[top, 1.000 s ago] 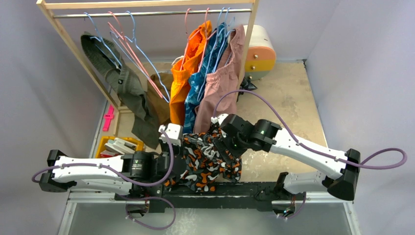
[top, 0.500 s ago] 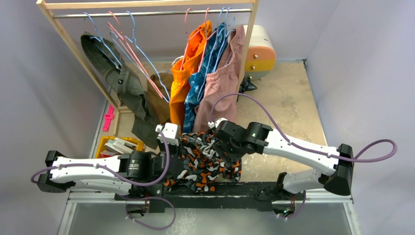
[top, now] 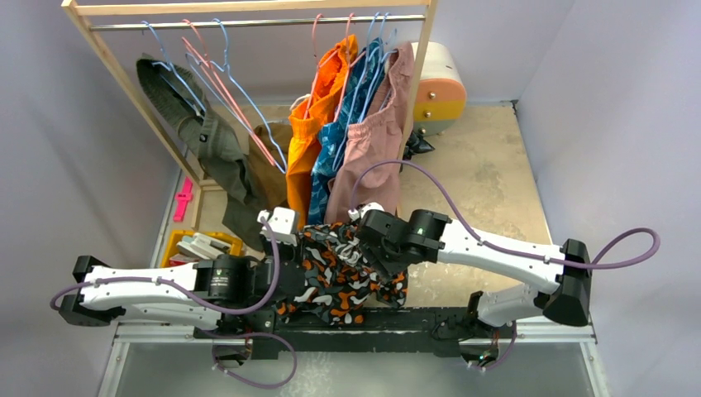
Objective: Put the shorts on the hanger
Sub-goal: Adjust the shorts at the center of the board.
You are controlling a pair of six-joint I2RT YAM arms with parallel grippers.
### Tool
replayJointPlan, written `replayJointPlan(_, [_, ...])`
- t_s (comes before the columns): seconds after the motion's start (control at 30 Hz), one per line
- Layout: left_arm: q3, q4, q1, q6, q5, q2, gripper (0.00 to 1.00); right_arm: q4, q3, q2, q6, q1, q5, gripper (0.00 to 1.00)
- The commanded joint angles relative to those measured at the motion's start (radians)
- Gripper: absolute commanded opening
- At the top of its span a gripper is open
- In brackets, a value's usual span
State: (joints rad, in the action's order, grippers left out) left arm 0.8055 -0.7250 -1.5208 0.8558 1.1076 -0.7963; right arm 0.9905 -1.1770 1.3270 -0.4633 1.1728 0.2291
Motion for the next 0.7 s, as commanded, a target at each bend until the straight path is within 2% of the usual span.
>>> replayJointPlan(0.0, [0.012,-0.018,-0.002,0.033,0.041,0.029,0.00,0.029,-0.032,0.015,-0.029,0.019,0.053,0.58])
replayJointPlan(0.17, [0.012,-0.034,-0.002,0.040,0.044,0.048,0.00,0.030,-0.030,0.032,-0.032,0.037,0.061,0.50])
replayJointPlan(0.33, [0.014,-0.050,-0.003,0.043,0.049,0.065,0.00,0.031,-0.033,0.044,-0.035,0.046,0.070,0.35])
replayJointPlan(0.47, [0.016,-0.059,-0.002,0.043,0.050,0.079,0.00,0.048,-0.049,0.057,-0.055,0.053,0.112,0.14])
replayJointPlan(0.53, [0.018,-0.060,-0.002,0.040,0.051,0.088,0.00,0.062,-0.066,0.062,-0.072,0.053,0.144,0.00])
replayJointPlan(0.67, [0.050,-0.047,-0.002,-0.014,0.022,0.098,0.00,0.154,-0.190,0.070,-0.160,0.053,0.239,0.00])
